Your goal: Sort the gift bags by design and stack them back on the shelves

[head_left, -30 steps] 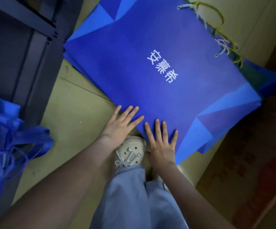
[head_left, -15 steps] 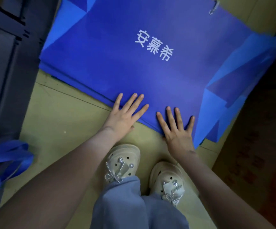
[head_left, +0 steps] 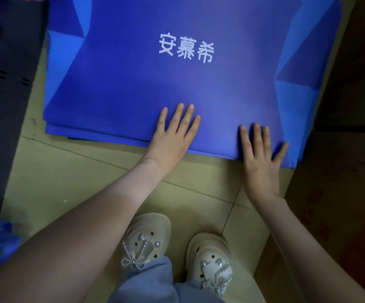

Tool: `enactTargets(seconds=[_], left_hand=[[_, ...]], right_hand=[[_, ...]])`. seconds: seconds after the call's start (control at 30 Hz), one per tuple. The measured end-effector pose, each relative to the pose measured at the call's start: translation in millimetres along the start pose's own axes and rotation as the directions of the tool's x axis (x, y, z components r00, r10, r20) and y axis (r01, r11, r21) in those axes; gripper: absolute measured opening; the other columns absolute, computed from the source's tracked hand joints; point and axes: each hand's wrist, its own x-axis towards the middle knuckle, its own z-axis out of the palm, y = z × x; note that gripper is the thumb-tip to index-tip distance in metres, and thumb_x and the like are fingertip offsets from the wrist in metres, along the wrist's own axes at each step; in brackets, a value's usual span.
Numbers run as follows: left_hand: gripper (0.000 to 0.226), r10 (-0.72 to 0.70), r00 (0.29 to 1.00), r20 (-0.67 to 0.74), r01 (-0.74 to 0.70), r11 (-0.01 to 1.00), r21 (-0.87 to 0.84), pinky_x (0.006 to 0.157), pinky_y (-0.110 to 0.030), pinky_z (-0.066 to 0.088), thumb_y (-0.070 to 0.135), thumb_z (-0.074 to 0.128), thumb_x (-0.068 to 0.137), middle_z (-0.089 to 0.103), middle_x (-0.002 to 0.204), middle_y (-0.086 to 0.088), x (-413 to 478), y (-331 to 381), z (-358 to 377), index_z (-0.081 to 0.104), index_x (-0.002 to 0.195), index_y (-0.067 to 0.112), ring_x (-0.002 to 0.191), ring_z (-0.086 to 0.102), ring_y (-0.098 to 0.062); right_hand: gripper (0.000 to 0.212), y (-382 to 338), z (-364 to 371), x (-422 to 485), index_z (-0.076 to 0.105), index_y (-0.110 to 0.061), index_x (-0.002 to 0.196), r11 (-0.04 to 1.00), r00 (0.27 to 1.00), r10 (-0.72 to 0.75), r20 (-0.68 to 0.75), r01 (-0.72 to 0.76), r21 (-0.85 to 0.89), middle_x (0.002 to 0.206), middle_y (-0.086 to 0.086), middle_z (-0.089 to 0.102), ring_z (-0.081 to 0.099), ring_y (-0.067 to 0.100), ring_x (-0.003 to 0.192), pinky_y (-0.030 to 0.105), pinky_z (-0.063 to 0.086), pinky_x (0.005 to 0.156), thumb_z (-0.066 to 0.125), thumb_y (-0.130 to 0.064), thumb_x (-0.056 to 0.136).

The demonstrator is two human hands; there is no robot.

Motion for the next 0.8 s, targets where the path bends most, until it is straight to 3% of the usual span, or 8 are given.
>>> enactTargets(seconds=[0.13, 0.27, 0.4, 0.5, 0.57, 0.63, 0.7, 0.8], left_hand=[[0.056, -0.006, 0.993, -0.118, -0.005, 0.996, -0.091, 0.100, -0.051, 0.042, 0.013, 0.025, 0.085, 0.051, 0.138, -0.018, 14.4, 1.6, 6.5, 0.052, 0.134, 0.007, 0.125, 0.050, -0.037], [0.053, 0.017, 0.965, -0.261, -0.055, 0.989, -0.140, 0.094, -0.051, 0.047, 0.011, 0.029, 0.085, 0.056, 0.130, -0.021, 22.9, -6.8, 0.7, 0.057, 0.129, 0.002, 0.118, 0.055, -0.040], [0.052, 0.066, 0.960, -0.270, -0.092, 0.992, -0.083, 0.092, -0.049, 0.049, 0.011, 0.027, 0.086, 0.058, 0.128, -0.020, 45.2, -8.4, 7.3, 0.058, 0.128, 0.004, 0.115, 0.058, -0.038], [0.051, 0.075, 0.953, -0.293, -0.100, 0.992, -0.071, 0.089, -0.047, 0.051, 0.010, 0.023, 0.092, 0.061, 0.125, -0.020, 61.4, -10.4, 13.5, 0.062, 0.124, 0.006, 0.112, 0.060, -0.037], [0.051, 0.076, 0.954, -0.291, -0.104, 0.991, -0.080, 0.090, -0.048, 0.050, 0.017, 0.028, 0.088, 0.060, 0.126, -0.020, 67.3, -14.7, 14.9, 0.062, 0.124, 0.005, 0.113, 0.059, -0.037], [0.051, 0.085, 0.955, -0.285, -0.115, 0.989, -0.090, 0.090, -0.049, 0.050, 0.016, 0.030, 0.085, 0.059, 0.127, -0.020, 68.4, -17.8, 14.9, 0.061, 0.125, 0.004, 0.114, 0.058, -0.037], [0.050, 0.105, 0.953, -0.284, -0.126, 0.991, -0.055, 0.088, -0.049, 0.051, 0.009, 0.027, 0.089, 0.060, 0.125, -0.022, 67.6, -16.4, 16.4, 0.062, 0.123, 0.003, 0.113, 0.059, -0.038], [0.062, 0.092, 0.953, -0.290, -0.107, 0.994, -0.037, 0.084, -0.047, 0.054, 0.000, 0.007, 0.096, 0.063, 0.119, -0.023, 70.2, -14.4, 13.7, 0.066, 0.117, 0.002, 0.107, 0.062, -0.040]], right_hand=[[0.067, 14.2, -0.8, 7.2, 0.029, -0.008, 0.146, 0.994, 0.994, -0.073, -0.083, 0.066, -0.092, 0.147, 0.021, 0.035, 0.024, 0.034, 0.137, 0.068, 0.010, 0.105, 0.030, -0.002, 0.079], [0.072, 22.6, -2.5, 19.4, 0.026, -0.014, 0.148, 0.988, 0.988, -0.117, -0.104, 0.106, -0.109, 0.147, 0.016, 0.037, 0.028, 0.030, 0.137, 0.060, 0.015, 0.108, 0.033, -0.002, 0.078], [0.077, 32.8, 7.2, 42.2, 0.016, -0.020, 0.150, 0.993, 0.990, -0.095, -0.108, 0.087, -0.076, 0.146, 0.015, 0.042, 0.030, 0.029, 0.135, 0.056, 0.019, 0.106, 0.034, -0.003, 0.076], [0.095, 42.2, 13.4, 57.5, 0.022, -0.020, 0.150, 0.977, 0.984, -0.176, -0.029, 0.171, -0.126, 0.146, 0.017, 0.042, 0.029, 0.030, 0.136, 0.059, 0.017, 0.105, 0.076, -0.029, 0.072], [0.105, 48.1, 14.0, 69.5, 0.030, -0.018, 0.145, 0.967, 0.976, -0.215, 0.021, 0.216, -0.137, 0.142, 0.019, 0.046, 0.033, 0.033, 0.133, 0.062, 0.020, 0.104, 0.087, -0.039, 0.059], [0.090, 52.1, 14.2, 77.5, 0.031, -0.015, 0.144, 0.951, 0.967, -0.254, -0.008, 0.248, -0.186, 0.138, 0.023, 0.049, 0.038, 0.036, 0.130, 0.063, 0.025, 0.103, 0.080, -0.032, 0.070], [0.070, 54.2, 14.6, 77.9, 0.027, -0.012, 0.145, 0.939, 0.960, -0.276, -0.045, 0.259, -0.226, 0.136, 0.025, 0.050, 0.039, 0.039, 0.128, 0.063, 0.025, 0.103, 0.058, -0.019, 0.082], [0.056, 47.9, 11.6, 74.4, 0.032, -0.009, 0.143, 0.905, 0.936, -0.346, -0.062, 0.315, -0.287, 0.134, 0.023, 0.052, 0.048, 0.042, 0.125, 0.064, 0.034, 0.100, 0.036, -0.007, 0.087]])
